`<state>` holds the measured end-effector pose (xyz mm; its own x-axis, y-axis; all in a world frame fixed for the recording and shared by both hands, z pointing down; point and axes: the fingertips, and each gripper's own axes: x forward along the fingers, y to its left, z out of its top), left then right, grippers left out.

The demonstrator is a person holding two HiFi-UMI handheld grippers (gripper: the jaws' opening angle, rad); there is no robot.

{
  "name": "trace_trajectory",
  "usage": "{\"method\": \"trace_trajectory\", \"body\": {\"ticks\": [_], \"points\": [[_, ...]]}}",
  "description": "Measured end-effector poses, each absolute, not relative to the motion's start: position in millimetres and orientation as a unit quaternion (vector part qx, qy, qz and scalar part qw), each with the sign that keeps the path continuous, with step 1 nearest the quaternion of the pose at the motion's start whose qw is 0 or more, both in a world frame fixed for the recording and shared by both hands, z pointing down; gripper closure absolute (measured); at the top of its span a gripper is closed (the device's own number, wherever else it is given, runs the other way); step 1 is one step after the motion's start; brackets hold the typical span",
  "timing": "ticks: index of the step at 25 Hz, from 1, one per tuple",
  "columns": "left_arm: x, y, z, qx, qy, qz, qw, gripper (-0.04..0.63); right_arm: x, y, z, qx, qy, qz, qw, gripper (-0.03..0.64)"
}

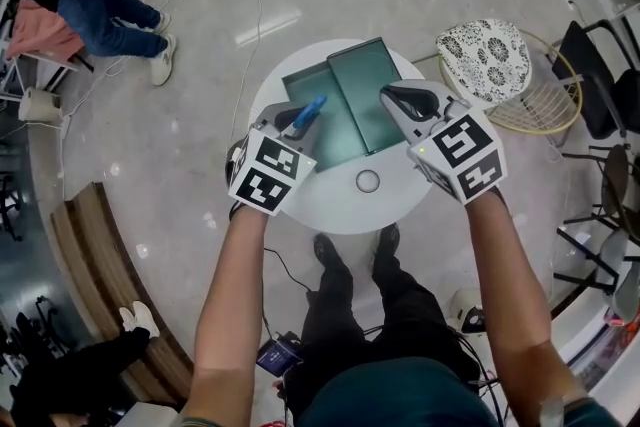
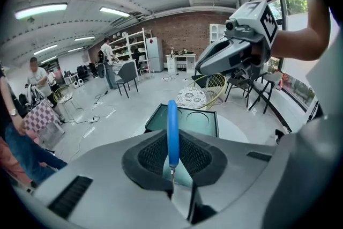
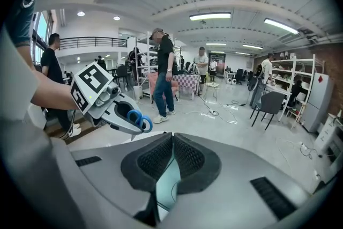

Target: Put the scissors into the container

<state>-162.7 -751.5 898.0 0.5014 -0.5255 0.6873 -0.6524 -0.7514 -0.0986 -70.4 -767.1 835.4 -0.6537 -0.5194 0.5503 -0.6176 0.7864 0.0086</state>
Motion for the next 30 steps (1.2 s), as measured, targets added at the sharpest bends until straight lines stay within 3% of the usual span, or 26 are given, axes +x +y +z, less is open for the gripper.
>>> {"method": "trace_trajectory", "body": {"ticks": [9,30], "points": [[-154,-759,948,0.86,-0.333,0.373,0.102,0.535,-66,-770,875,0.312,-0.902,0.105,0.279,0.577],[-119,-770,1026,0.87,-0.299,0.386,0.063,0.535,-37,-766,934,0.306,-0.896,0.13,0.295,0.577]]}}
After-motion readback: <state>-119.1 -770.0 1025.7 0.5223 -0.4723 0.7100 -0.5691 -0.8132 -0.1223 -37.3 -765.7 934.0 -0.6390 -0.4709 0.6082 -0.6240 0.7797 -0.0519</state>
